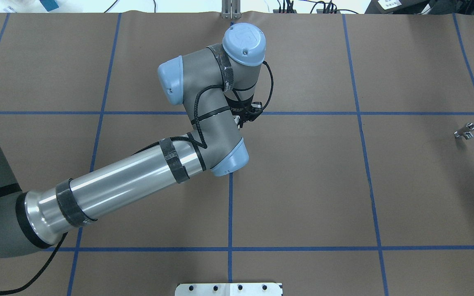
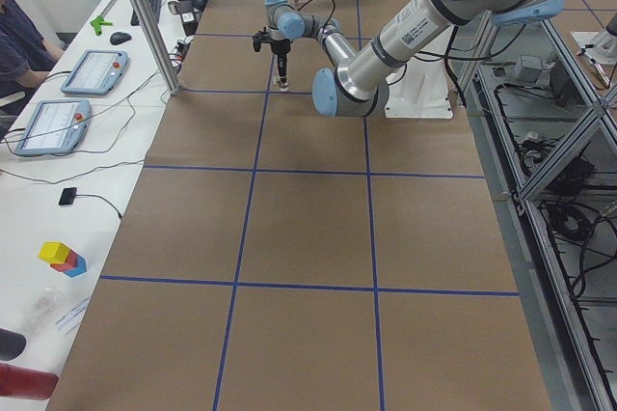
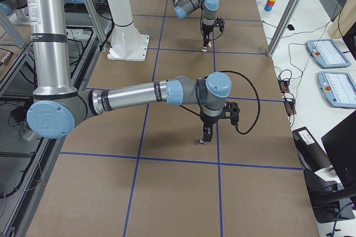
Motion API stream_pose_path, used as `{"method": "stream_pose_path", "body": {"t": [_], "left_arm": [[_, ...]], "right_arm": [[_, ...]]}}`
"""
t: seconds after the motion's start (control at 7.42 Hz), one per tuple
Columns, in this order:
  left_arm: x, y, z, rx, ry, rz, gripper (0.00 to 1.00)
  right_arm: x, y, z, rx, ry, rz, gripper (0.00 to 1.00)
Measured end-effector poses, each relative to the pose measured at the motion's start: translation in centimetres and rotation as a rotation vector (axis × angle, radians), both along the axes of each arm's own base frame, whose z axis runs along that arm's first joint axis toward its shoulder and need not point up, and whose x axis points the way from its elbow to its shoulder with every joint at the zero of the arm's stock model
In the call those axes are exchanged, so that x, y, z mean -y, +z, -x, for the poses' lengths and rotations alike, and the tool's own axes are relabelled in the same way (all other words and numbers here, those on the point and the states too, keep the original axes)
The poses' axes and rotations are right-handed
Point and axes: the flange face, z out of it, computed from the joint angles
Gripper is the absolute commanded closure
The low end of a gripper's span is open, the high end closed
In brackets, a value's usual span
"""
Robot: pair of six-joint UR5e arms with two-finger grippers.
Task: Assemble PPR valve and pipe with both arms
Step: 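Lower the valve upright at the grid center and open the left gripper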
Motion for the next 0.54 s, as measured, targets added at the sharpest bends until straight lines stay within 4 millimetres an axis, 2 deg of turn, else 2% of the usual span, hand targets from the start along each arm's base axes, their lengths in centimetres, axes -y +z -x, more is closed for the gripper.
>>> {"method": "stream_pose_path", "body": {"t": [0.54], "left_arm": [[-0.03, 0.34, -0.15, 0.001, 0.001, -0.001, 1.00]], "right_arm": [[0.01, 0.25, 0.00, -0.001, 0.000, 0.005, 0.00]]}}
